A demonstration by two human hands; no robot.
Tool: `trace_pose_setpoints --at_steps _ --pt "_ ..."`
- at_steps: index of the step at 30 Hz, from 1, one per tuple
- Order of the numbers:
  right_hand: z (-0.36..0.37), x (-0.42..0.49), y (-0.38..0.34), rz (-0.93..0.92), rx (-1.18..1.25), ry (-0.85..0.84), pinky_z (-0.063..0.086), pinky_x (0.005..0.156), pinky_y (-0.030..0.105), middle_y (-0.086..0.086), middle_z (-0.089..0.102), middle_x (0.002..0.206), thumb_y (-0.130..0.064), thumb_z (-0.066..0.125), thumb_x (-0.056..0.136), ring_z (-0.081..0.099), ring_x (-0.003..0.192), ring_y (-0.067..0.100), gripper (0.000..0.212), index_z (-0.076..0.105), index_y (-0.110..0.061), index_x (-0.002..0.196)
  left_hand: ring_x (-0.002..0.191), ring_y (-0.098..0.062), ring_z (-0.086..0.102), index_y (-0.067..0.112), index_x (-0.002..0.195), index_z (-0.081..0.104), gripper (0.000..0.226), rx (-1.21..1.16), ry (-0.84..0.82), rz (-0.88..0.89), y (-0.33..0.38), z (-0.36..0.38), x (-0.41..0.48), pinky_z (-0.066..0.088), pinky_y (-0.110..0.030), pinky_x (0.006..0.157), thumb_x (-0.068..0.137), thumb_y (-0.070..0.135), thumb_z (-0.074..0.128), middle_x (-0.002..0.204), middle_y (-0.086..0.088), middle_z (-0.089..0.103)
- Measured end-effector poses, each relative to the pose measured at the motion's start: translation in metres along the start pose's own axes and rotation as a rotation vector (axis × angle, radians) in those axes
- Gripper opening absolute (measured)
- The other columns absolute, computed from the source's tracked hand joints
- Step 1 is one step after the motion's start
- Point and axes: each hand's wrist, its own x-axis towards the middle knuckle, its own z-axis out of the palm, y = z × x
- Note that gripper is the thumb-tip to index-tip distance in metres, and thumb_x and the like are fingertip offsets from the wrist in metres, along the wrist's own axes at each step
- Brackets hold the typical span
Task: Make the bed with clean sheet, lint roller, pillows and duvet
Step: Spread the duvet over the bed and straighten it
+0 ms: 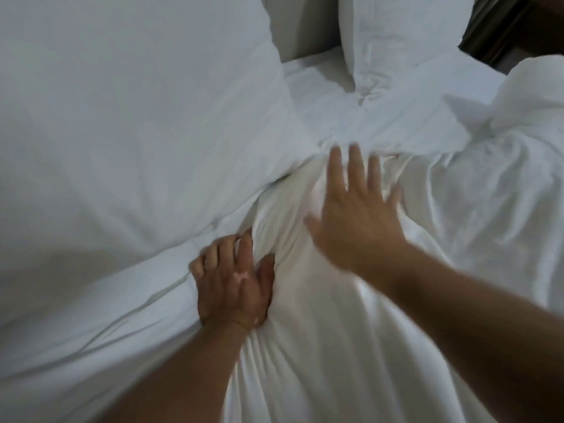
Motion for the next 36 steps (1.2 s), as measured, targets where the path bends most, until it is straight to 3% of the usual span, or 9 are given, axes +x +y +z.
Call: trace_pose_setpoints --at_steps 4,10,12,15,18,22,25,30,36 --pt "0.05 -0.119 0.013 -0.012 0.007 -0.215 0.023 0.113 0.067 0.013 0.004 0.168 -0.077 0.02 0.093 0.003 0.154 0.035 0.092 0.01 -0.015 0.161 0.101 -0.033 0.052 0.019 0.126 0.059 0.048 0.045 -0.102 -0.032 0.004 -0.015 0.002 0.038 -0.048 0.086 0.09 0.047 0.045 0.108 -0.008 0.06" --pt "0.08 -0.105 0.022 -0.029 0.111 -0.123 0.021 0.116 0.064 0.012 0.015 0.167 -0.081 0.013 0.09 0.015 0.153 0.034 0.094 0.02 -0.017 0.16 0.08 -0.033 0.071 0.012 0.103 0.075 0.034 0.071 -0.181 0.273 -0.038 -0.081 0.067 0.055 -0.034 0.067 0.095 0.022 0.044 0.093 -0.018 0.073" --pt "0.084 -0.104 0.025 -0.014 0.144 -0.122 0.014 0.118 0.061 0.008 0.007 0.168 -0.084 0.009 0.086 0.008 0.154 0.03 0.097 0.011 -0.023 0.161 0.098 -0.035 0.066 0.005 0.117 0.069 0.033 0.006 -0.329 0.063 -0.051 -0.108 0.082 0.048 -0.034 0.077 0.1 0.018 0.043 0.114 -0.021 0.068" --pt "0.086 -0.095 0.023 0.034 0.091 -0.168 0.004 0.121 0.059 0.001 -0.008 0.168 -0.085 0.01 0.084 -0.005 0.155 0.024 0.096 -0.001 -0.026 0.16 0.103 -0.037 0.061 0.01 0.126 0.059 0.04 -0.153 -0.41 -0.054 -0.07 -0.126 0.059 0.047 -0.034 0.079 0.102 0.039 0.045 0.123 -0.021 0.063" --pt "0.07 -0.085 0.019 0.113 0.0 -0.292 0.003 0.12 0.062 -0.002 -0.01 0.168 -0.086 0.013 0.083 -0.008 0.154 0.022 0.096 -0.004 -0.028 0.159 0.113 -0.042 0.06 0.029 0.141 0.042 0.065 0.127 -0.422 0.324 -0.126 -0.176 -0.025 0.05 -0.043 0.093 0.089 0.07 0.037 0.126 -0.023 0.059" --pt "0.03 -0.097 -0.034 0.377 -0.076 -0.365 0.013 0.114 0.065 0.008 0.002 0.167 -0.066 0.023 0.096 0.005 0.152 0.037 0.081 0.004 -0.019 0.16 0.091 -0.034 0.069 0.021 0.103 0.066 0.077 0.074 -0.437 -0.077 -0.221 -0.23 -0.124 0.051 -0.038 0.073 0.077 0.082 0.027 0.092 -0.009 0.072" --pt "0.007 -0.131 -0.119 0.379 0.163 -0.178 0.028 0.112 0.061 0.015 0.02 0.161 -0.034 0.037 0.099 0.023 0.145 0.04 0.066 0.019 -0.008 0.156 0.068 -0.035 0.07 0.014 0.09 0.07 0.074 0.026 -0.356 0.022 -0.254 -0.237 -0.122 0.055 -0.036 0.06 0.095 0.069 0.02 0.076 -0.014 0.073" --pt "0.008 -0.202 -0.2 -0.087 0.155 -0.364 0.008 0.116 0.067 -0.011 -0.015 0.166 -0.063 0.026 0.096 -0.011 0.154 0.024 0.073 -0.011 -0.041 0.156 0.115 -0.029 0.061 0.022 0.118 0.068 0.075 0.147 -0.478 -0.045 -0.302 -0.264 -0.094 0.043 -0.033 0.094 0.092 0.074 0.021 0.125 -0.008 0.067" --pt "-0.015 -0.201 -0.241 0.035 0.067 -0.358 0.021 0.11 0.068 0.003 0.007 0.163 -0.063 0.035 0.091 0.011 0.148 0.033 0.073 0.014 -0.027 0.152 0.119 -0.019 0.057 0.033 0.134 0.058 0.069 -0.165 -0.828 -0.292 -0.369 -0.317 -0.14 0.041 -0.028 0.094 0.077 0.072 0.062 0.135 0.005 0.06"
